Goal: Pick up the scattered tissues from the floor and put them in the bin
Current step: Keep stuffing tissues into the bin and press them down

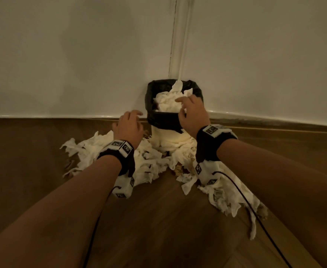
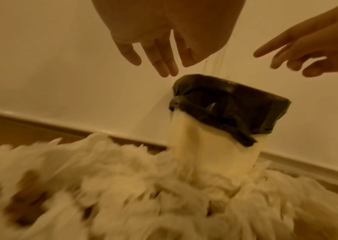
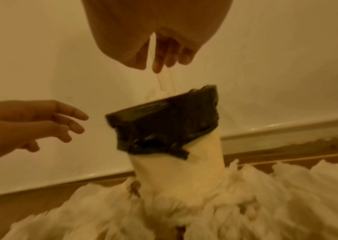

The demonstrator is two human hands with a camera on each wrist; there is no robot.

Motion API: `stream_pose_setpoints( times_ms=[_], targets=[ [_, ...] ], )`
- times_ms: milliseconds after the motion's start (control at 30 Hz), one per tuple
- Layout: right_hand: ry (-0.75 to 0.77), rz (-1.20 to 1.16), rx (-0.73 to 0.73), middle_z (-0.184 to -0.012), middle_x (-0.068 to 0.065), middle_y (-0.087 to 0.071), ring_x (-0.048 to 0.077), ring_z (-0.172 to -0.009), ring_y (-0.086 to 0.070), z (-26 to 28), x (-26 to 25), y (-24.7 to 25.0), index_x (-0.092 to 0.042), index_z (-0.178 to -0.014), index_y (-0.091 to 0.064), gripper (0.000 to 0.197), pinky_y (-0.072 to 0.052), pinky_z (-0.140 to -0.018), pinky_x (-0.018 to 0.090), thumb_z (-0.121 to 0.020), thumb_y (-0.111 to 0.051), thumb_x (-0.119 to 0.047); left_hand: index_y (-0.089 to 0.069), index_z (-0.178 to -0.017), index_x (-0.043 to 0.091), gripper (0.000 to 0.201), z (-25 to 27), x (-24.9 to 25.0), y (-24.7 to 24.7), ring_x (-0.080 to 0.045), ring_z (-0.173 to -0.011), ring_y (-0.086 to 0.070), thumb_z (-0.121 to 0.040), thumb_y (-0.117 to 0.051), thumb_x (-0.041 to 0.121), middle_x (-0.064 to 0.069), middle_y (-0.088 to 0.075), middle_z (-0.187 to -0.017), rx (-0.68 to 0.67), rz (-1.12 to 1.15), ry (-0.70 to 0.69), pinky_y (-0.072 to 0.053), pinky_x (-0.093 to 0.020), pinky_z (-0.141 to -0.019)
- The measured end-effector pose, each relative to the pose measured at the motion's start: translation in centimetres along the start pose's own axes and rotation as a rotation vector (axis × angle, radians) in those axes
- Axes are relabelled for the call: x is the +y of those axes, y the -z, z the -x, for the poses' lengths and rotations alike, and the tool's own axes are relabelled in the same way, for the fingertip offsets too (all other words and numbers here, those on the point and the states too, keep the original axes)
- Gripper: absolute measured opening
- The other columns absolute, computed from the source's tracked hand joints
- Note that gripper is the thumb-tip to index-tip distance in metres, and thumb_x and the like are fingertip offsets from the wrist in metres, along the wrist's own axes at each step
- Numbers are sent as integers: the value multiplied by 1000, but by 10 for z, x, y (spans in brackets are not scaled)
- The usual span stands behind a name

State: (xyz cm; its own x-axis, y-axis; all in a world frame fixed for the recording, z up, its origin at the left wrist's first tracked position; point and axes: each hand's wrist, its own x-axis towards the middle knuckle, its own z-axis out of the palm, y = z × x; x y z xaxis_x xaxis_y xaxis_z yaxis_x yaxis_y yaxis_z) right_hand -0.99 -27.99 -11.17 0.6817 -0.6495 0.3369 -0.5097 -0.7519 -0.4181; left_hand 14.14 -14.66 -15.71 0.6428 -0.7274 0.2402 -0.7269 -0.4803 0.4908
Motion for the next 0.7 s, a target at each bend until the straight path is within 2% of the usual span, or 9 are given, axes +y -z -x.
stream_pose_setpoints(
  times_ms=[67, 167, 267, 333, 433, 533, 633, 700],
  targets=[
    [69, -53, -18, -111, 11, -52, 25, -106, -46, 17, -14, -14, -10, -120, -56, 31, -39, -85, 28, -91, -45, -11, -51, -119, 24, 32, 20, -20, -1, -25, -111, -51, -89, -46, 16, -2, -53, -118, -29, -15, 37, -36, -43, -94],
    [118, -83, -168, -108, 7, -56, 23, -102, -50, 41, -31, -42, -16, -116, -57, 27, -41, -79, 29, -93, -45, -16, -53, -117, 23, 30, 52, -48, -5, -23, -104, -55, -88, -47, 15, -2, -54, -115, -105, -15, 81, -46, -42, -88],
    [45, -51, -343, -104, 7, -60, 25, -93, -56, 61, -40, -70, -22, -115, -57, 25, -38, -70, 28, -95, -42, -24, -56, -114, 20, 26, 77, -70, -11, -25, -106, -55, -90, -47, 15, -5, -53, -116, -245, -42, 87, -48, -39, -85],
    [-32, 9, -440, -102, 9, -60, 28, -91, -58, 71, -38, -87, -23, -116, -56, 25, -38, -68, 29, -97, -40, -26, -58, -113, 20, 24, 92, -78, -20, -26, -112, -51, -92, -46, 16, -5, -51, -121, -336, -103, 43, -47, -38, -88],
    [-210, 23, -534, -110, 10, -61, 29, -98, -58, 85, -27, -107, -20, -115, -55, 25, -42, -72, 31, -96, -40, -22, -59, -112, 25, 25, 113, -79, -38, -22, -112, -49, -92, -46, 15, -1, -49, -123, -426, -160, -7, -46, -36, -88],
    [-369, 24, -526, -114, 10, -59, 28, -104, -54, 100, -11, -117, -18, -109, -58, 23, -46, -83, 35, -93, -42, -14, -56, -119, 28, 32, 131, -72, -61, -25, -124, -39, -90, -48, 15, -1, -41, -135, -488, -134, 27, -44, -38, -97],
    [-372, 64, -520, -124, 9, -50, 27, -117, -43, 116, 4, -126, -18, -110, -56, 25, -40, -94, 36, -90, -44, -9, -36, -137, 39, 49, 141, -64, -80, -32, -140, -17, -92, -47, 23, 3, -16, -154, -591, -190, 50, -27, -52, -111],
    [-318, 90, -533, -135, 6, -41, 28, -127, -34, 123, 10, -130, -19, -121, -51, 34, -37, -99, 37, -89, -44, -7, -21, -143, 44, 53, 146, -65, -87, -37, -143, -1, -95, -41, 32, 7, -2, -157, -734, -257, 76, -15, -60, -113]
  ],
)
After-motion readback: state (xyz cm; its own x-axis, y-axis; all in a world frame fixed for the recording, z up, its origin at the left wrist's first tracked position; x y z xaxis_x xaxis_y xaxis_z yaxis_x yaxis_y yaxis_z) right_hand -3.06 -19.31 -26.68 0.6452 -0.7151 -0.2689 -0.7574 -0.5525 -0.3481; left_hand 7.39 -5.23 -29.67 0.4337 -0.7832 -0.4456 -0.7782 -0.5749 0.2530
